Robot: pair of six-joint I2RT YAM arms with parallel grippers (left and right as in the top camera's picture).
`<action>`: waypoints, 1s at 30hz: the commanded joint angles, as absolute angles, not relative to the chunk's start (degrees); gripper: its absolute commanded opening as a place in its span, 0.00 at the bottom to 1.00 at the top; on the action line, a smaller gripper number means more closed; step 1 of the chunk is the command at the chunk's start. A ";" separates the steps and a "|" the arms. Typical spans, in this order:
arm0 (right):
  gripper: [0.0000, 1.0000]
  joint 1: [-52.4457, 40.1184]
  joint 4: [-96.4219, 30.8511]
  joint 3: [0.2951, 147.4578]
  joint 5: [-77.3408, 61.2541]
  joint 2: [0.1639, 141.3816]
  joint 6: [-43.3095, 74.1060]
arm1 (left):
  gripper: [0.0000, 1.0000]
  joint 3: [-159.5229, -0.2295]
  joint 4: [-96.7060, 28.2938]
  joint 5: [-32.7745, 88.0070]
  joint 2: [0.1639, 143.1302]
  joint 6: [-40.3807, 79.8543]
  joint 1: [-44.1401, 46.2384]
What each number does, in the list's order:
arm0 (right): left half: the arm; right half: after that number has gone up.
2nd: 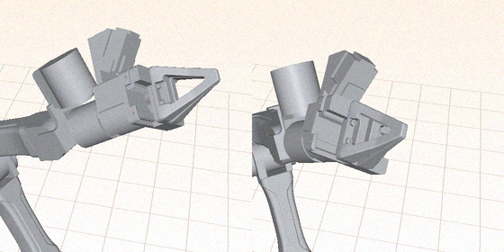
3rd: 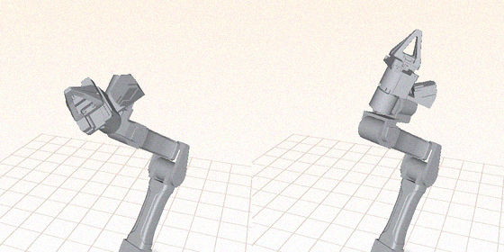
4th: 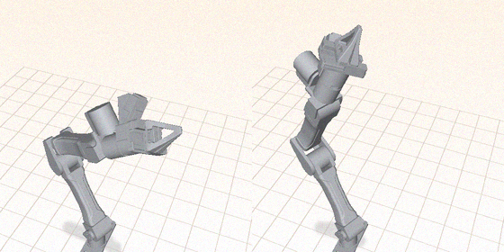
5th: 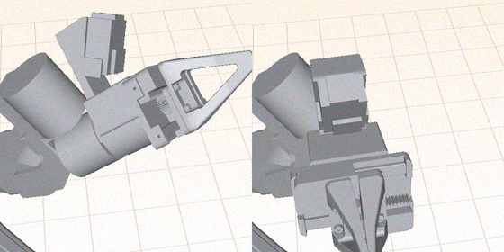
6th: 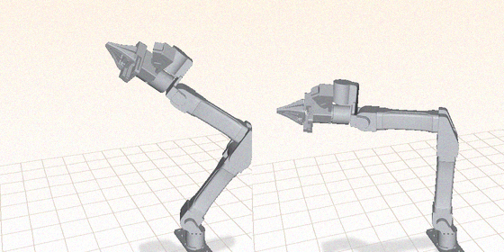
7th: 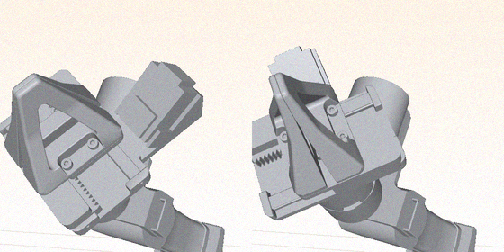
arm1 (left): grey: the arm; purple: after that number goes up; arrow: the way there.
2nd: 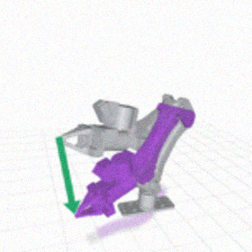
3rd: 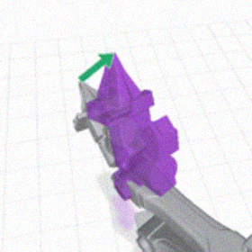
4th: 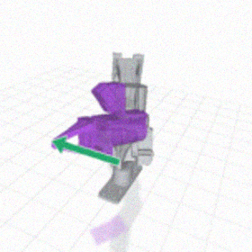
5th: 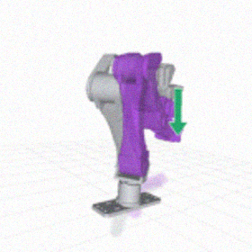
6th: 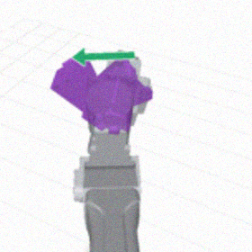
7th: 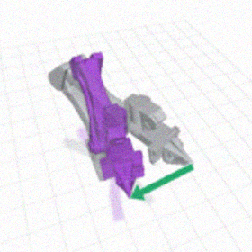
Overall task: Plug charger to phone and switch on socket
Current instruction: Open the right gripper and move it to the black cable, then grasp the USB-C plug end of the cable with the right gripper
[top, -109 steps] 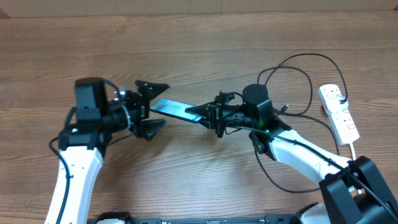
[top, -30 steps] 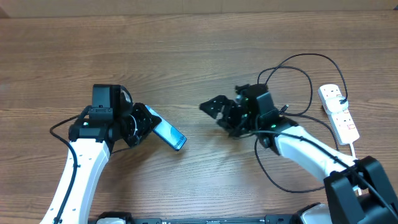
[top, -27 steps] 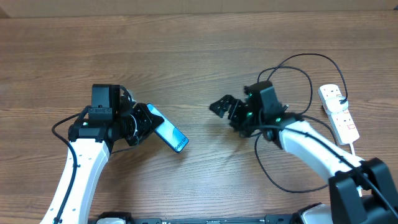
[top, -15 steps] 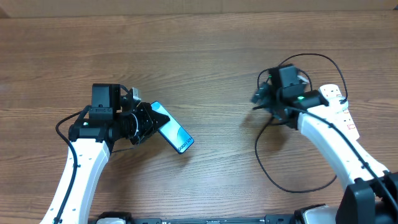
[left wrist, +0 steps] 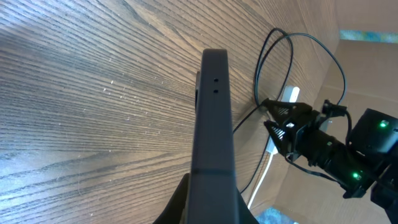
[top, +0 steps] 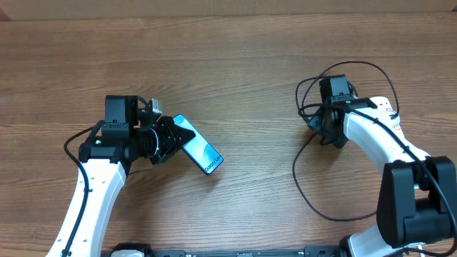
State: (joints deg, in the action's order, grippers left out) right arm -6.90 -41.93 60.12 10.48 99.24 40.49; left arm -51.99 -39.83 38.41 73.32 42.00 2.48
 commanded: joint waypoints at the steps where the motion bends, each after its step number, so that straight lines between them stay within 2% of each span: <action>1: 0.62 -7.01 -41.74 59.79 7.86 99.20 40.01 | 0.04 -52.23 -38.87 40.60 73.52 42.87 2.26; 7: 0.62 -7.01 -40.25 58.11 7.84 99.24 40.03 | 0.04 -52.23 -38.50 40.56 73.52 42.98 2.26; 16: 0.61 -7.01 -31.48 52.75 7.81 99.26 40.23 | 0.04 -52.23 -34.96 43.77 73.93 45.45 2.15; 20: 0.50 -7.01 -30.89 52.71 7.62 99.26 40.23 | 0.04 -52.23 -30.37 48.14 76.73 45.47 1.41; 23: 0.47 -7.01 -30.63 52.71 7.29 99.26 40.27 | 0.04 -52.23 -28.25 51.68 80.58 45.47 0.49; 27: 0.35 -7.01 -30.63 52.47 7.18 99.26 40.25 | 0.04 -52.23 -23.97 59.00 87.13 45.45 -0.21; 30: 0.21 -7.05 -30.28 51.99 6.85 99.26 40.25 | 0.04 -52.23 -18.15 66.11 92.01 45.87 -0.80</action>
State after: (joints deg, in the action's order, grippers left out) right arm -6.90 -30.79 53.01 7.25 99.26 40.23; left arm -51.96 -21.65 54.24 88.79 45.08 -0.08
